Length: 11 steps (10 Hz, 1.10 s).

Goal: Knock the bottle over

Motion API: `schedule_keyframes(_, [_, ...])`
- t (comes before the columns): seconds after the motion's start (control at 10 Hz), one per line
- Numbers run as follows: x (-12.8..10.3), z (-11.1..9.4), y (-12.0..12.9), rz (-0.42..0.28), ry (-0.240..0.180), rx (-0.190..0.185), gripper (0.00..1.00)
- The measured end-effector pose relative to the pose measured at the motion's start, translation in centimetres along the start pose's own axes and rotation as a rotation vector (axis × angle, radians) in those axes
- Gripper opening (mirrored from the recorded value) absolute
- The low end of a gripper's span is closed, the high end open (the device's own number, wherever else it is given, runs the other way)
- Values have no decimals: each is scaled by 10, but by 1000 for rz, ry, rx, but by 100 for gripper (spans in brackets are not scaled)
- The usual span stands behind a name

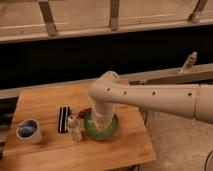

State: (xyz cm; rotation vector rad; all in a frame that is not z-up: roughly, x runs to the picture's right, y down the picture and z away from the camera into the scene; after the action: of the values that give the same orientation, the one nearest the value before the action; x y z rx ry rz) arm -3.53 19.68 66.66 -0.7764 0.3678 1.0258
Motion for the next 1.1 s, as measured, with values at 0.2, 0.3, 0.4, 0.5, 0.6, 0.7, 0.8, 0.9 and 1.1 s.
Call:
schedule_keyframes(0.2, [16,6,29,-39,27,20,0])
schedule_keyframes(0.3, [22,16,40,-61,54,22,0])
schedule_keyframes(0.4, [22,28,46,-77,78,25,0])
schedule_keyframes(0.5, [16,34,51,-89,86,37,0])
schedule_keyframes(0.6, [6,38,54,-98,87,60,0])
schedule_keyframes(0.7, [-7,38,50,-93,82,81,0])
schedule_keyframes(0.8, [-17,37,44,-92,78,87,0])
schedule_keyframes(0.9, [-37,32,37,-95,64,94,0])
schedule_keyframes(1.1, [-73,18,46,-131,-8,62,0])
